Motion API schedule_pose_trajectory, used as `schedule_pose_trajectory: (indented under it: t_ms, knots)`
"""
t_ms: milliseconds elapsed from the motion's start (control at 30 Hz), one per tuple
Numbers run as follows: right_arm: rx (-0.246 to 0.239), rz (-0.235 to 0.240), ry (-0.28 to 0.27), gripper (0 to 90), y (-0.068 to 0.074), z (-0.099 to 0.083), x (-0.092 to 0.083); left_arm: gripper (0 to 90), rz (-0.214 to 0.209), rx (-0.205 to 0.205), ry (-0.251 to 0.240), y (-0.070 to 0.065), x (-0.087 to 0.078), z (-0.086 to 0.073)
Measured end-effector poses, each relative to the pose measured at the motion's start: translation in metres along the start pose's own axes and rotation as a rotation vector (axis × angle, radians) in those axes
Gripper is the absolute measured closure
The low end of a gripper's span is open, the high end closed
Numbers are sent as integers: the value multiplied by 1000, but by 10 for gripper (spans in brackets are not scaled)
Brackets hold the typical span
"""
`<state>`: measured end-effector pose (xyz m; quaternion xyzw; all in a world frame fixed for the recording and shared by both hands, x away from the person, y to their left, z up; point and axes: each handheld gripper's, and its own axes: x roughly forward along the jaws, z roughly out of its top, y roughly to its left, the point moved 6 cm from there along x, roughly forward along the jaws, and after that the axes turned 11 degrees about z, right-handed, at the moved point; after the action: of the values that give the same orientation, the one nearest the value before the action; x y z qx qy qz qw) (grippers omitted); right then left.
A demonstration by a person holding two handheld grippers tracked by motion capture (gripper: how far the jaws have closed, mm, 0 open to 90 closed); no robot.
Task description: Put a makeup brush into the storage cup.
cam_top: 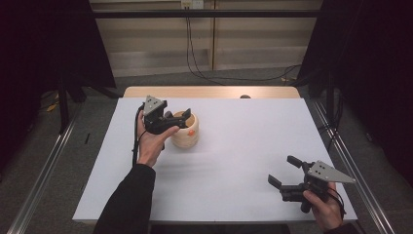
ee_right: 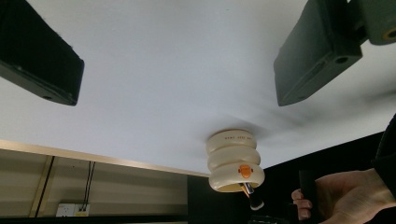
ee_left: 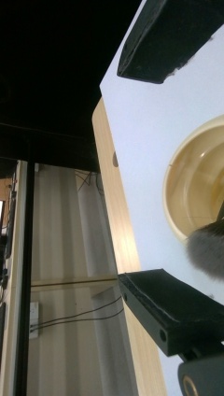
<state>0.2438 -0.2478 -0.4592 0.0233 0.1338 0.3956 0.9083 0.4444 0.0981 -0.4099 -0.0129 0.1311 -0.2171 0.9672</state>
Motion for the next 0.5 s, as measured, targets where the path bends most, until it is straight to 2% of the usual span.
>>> schedule_pose_trajectory:
  t_ms: [233,300,333,500]
  knots:
    - [2,0,2,17,0,-1,0,21,21,4,24,4,-5,0]
    - [4,-2,1,17,0,0,0,18,40,-3,31,5,-6,1]
    - [6,-3,1,17,1,0,0,25,24,-6,30,5,-7,2]
    - [9,-15,6,17,1,-1,-1,11,14,25,22,3,-17,5]
